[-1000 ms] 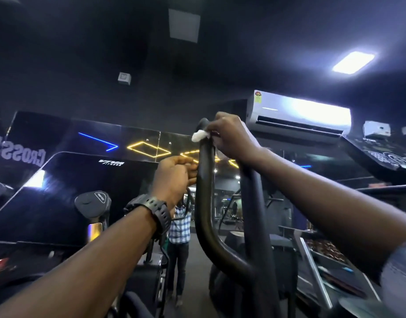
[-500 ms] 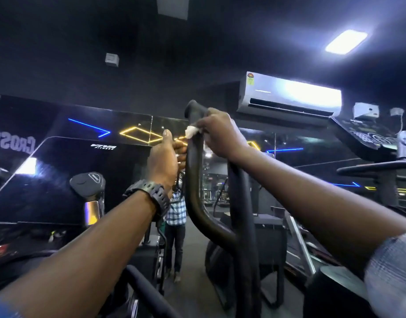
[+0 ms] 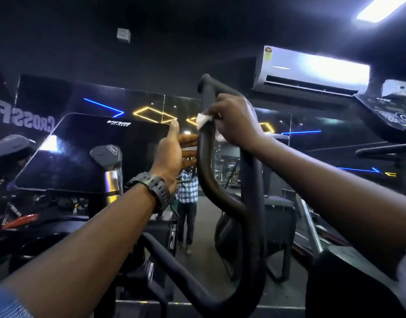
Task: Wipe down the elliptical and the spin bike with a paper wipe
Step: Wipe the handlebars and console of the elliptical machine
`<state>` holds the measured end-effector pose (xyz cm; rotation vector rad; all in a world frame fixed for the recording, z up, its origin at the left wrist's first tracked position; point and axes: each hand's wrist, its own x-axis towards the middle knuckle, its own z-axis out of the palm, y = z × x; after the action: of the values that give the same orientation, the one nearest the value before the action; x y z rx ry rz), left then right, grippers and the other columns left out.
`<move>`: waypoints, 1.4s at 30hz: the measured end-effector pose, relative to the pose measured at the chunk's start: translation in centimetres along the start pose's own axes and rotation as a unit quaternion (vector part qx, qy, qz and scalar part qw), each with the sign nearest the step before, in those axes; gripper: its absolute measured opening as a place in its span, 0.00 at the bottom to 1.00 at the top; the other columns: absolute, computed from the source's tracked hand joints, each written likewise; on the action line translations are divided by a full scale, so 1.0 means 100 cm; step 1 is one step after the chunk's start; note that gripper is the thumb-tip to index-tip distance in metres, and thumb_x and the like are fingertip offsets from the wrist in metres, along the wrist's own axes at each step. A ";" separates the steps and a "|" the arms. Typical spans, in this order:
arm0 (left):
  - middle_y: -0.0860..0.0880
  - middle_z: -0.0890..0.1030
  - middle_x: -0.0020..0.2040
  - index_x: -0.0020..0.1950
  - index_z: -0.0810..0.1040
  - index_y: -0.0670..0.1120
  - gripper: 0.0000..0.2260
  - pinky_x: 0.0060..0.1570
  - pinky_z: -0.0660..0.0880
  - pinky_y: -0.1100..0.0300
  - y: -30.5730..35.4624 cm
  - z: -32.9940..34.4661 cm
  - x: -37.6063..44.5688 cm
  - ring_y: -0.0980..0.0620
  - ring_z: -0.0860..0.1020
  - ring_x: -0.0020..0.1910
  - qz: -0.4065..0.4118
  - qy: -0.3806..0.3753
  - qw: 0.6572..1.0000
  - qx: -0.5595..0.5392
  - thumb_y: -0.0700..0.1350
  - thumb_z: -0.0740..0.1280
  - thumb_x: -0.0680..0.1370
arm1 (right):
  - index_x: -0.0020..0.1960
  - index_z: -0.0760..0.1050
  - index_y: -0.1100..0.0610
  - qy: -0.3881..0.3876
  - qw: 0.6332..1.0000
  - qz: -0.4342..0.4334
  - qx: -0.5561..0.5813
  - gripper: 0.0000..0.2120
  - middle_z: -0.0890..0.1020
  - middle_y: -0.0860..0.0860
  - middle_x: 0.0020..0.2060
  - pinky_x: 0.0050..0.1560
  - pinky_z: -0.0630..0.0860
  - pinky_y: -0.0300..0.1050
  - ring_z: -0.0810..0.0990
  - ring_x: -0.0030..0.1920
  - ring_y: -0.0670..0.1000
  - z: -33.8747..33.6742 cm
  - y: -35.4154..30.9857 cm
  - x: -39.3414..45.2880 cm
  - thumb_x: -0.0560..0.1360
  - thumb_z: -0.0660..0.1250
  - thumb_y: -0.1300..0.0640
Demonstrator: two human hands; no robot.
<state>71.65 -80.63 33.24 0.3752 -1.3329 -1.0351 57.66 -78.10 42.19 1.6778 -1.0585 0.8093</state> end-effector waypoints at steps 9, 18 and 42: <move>0.52 0.86 0.37 0.50 0.80 0.46 0.26 0.37 0.80 0.59 -0.006 -0.009 -0.021 0.55 0.85 0.36 -0.024 -0.063 0.997 0.024 0.59 0.47 0.84 | 0.50 0.84 0.56 -0.141 0.966 -0.207 0.064 0.07 0.83 0.52 0.46 0.44 0.78 0.40 0.80 0.47 0.51 -0.025 -0.055 -0.135 0.73 0.70 0.61; 0.45 0.86 0.48 0.55 0.81 0.43 0.23 0.36 0.81 0.62 -0.009 -0.005 -0.040 0.51 0.85 0.44 -0.020 -0.042 0.999 0.021 0.54 0.50 0.85 | 0.50 0.83 0.57 -0.148 0.978 -0.134 0.062 0.08 0.81 0.52 0.49 0.49 0.75 0.37 0.76 0.47 0.45 -0.036 -0.038 -0.122 0.73 0.70 0.63; 0.48 0.80 0.64 0.63 0.81 0.42 0.16 0.71 0.64 0.53 -0.047 0.030 -0.105 0.40 0.72 0.67 0.241 -0.012 0.765 0.597 0.44 0.66 0.77 | 0.49 0.82 0.58 -0.155 0.971 -0.128 0.133 0.10 0.79 0.54 0.41 0.40 0.78 0.45 0.78 0.40 0.53 -0.056 -0.010 -0.190 0.70 0.70 0.68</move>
<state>68.16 -73.91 24.03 0.8876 -1.8569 0.3791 50.64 -67.33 27.04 2.1714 -0.9423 0.5480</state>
